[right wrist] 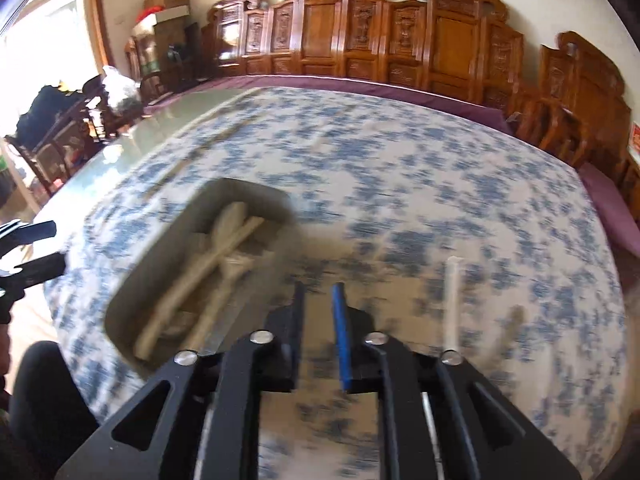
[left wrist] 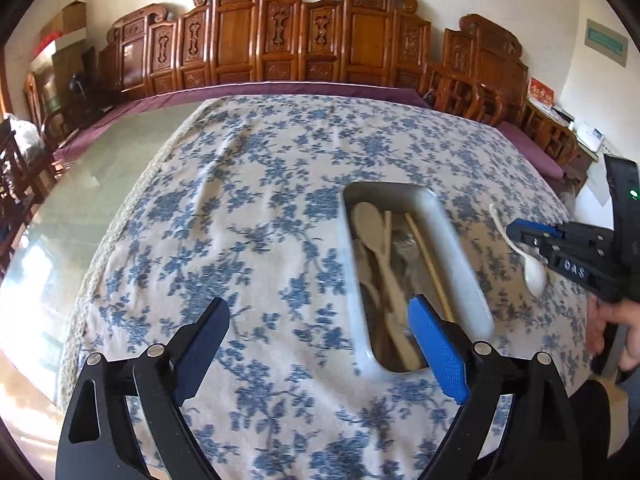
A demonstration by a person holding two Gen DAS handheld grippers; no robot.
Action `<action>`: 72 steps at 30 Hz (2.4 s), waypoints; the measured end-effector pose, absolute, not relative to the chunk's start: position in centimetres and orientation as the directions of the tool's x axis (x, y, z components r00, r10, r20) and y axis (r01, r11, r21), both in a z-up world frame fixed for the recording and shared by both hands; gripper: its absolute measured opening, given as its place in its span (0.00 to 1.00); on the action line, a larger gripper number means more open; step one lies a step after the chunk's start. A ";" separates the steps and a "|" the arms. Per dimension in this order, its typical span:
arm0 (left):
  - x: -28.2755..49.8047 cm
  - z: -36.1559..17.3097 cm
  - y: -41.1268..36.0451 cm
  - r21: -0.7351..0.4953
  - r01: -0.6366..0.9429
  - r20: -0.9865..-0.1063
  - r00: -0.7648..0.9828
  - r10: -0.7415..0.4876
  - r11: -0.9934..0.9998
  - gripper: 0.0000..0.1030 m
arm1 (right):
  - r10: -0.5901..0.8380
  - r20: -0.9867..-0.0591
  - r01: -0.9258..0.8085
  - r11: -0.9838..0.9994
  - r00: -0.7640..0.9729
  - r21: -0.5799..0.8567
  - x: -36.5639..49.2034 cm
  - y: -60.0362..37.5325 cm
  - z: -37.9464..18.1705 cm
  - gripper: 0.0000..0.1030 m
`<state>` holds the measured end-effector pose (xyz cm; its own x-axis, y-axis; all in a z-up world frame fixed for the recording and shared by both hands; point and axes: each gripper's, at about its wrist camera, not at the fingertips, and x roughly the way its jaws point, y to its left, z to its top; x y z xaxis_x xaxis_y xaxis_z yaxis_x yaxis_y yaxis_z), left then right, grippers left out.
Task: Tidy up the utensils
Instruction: 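Grasp the white ceramic soup spoon by its handle with the right gripper, then grasp the metal spoon with the left gripper while the right gripper holds the ceramic spoon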
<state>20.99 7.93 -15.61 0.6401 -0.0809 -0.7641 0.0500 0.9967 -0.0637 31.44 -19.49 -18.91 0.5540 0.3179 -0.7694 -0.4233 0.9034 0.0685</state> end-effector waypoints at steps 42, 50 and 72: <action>20.4 -15.9 -4.3 -0.050 0.194 -0.775 0.611 -0.161 0.980 0.85 | 0.198 -0.861 -0.329 0.944 0.469 0.038 29.6 -31.3 -21.8 0.10; 21.8 -16.7 -8.3 -0.040 0.249 -0.785 0.591 -0.185 0.968 0.85 | 0.168 -0.854 -0.249 0.967 0.492 0.047 27.3 -36.6 -22.9 0.11; 30.1 -22.2 -21.2 -0.067 0.409 -0.852 0.450 -0.266 0.910 0.64 | 0.183 -0.877 -0.157 0.980 0.445 0.125 27.6 -41.7 -26.2 0.11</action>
<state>30.08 -21.22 -22.24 0.4502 -0.2658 -0.8524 0.4094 0.9098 -0.0674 27.65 -41.66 -26.21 0.4448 0.1825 -0.8768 -0.1566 0.9798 0.1245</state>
